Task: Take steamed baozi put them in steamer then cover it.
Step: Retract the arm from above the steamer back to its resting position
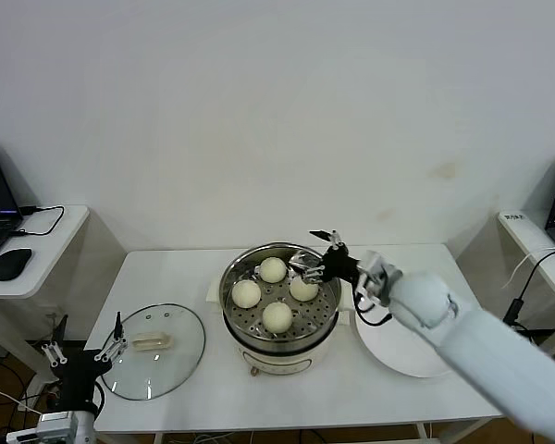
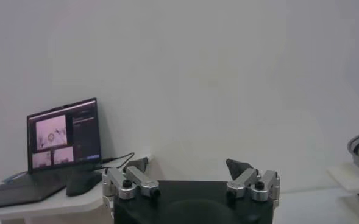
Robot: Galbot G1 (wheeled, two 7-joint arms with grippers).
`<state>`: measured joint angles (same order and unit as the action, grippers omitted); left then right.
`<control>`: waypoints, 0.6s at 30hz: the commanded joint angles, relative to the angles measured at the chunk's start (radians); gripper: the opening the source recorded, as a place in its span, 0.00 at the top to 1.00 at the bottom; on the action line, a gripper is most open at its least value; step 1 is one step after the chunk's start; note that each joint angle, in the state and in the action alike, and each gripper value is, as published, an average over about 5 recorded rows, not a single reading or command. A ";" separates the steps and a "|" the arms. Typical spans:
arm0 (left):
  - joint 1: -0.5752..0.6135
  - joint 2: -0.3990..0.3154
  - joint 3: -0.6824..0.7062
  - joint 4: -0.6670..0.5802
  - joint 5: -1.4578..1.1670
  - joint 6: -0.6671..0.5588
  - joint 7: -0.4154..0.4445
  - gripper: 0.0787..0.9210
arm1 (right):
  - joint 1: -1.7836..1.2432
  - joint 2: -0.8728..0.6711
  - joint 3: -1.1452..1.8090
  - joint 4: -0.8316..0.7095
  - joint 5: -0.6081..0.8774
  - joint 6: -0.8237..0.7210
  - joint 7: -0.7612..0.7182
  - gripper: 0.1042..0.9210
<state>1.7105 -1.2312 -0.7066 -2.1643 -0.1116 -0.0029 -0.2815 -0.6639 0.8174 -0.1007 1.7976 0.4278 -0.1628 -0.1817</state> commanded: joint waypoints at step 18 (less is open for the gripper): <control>-0.062 0.110 0.074 0.292 1.182 -0.055 0.074 0.12 | -0.987 0.626 1.000 0.137 -0.296 0.381 0.049 0.12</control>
<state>1.6424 -1.1670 -0.6622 -1.9786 0.5759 -0.0487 -0.2467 -1.4043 1.2440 0.6477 1.9028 0.2180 0.1402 -0.1899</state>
